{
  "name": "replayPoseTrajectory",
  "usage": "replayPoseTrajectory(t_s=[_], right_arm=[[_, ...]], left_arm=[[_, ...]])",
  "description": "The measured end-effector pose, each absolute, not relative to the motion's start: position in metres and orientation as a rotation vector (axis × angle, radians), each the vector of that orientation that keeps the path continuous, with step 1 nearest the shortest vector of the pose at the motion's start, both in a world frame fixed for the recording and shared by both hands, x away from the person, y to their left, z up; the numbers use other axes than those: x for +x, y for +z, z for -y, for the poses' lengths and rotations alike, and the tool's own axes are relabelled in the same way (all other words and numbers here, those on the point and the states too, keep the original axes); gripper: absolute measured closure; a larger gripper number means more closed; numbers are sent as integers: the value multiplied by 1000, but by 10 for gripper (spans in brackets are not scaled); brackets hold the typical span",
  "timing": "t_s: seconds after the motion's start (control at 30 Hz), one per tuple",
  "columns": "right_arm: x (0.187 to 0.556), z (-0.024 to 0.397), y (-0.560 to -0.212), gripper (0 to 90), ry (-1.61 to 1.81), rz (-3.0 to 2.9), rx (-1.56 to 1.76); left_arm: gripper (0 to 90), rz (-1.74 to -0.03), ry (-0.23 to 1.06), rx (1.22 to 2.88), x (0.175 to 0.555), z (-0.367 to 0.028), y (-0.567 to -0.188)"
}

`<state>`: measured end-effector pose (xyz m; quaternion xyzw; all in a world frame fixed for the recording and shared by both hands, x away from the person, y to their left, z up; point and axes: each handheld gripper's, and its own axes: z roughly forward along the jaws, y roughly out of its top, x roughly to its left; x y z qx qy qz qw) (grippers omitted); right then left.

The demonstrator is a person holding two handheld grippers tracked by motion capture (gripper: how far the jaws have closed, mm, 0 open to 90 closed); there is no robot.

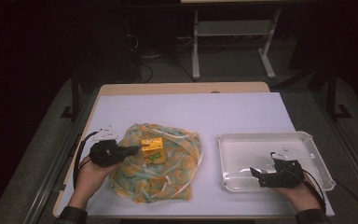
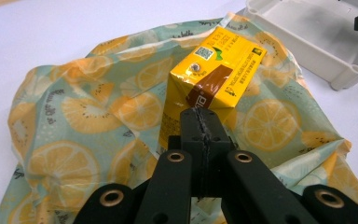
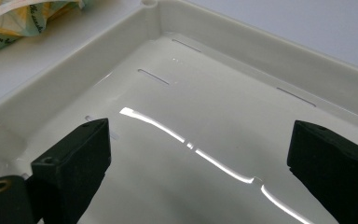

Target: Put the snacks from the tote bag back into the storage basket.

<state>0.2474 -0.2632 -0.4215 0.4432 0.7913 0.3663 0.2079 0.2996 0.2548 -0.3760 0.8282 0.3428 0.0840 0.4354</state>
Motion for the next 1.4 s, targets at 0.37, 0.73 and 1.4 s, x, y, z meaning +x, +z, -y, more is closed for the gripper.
replayPoseTrajectory(t_s=[0.37,0.73,1.4], right_arm=[[246,264,-421,58,1017,-2207,1230],[247,264,-421,58,1017,-2208,1225],[247,264,-420,58,1014,-2210,1219]], left_arm=[[899,-841,198,2098,301,-248,-385],[899,-829,189,2114,299,-244,-386],[899,-770,173,2146,292,-229,-386]])
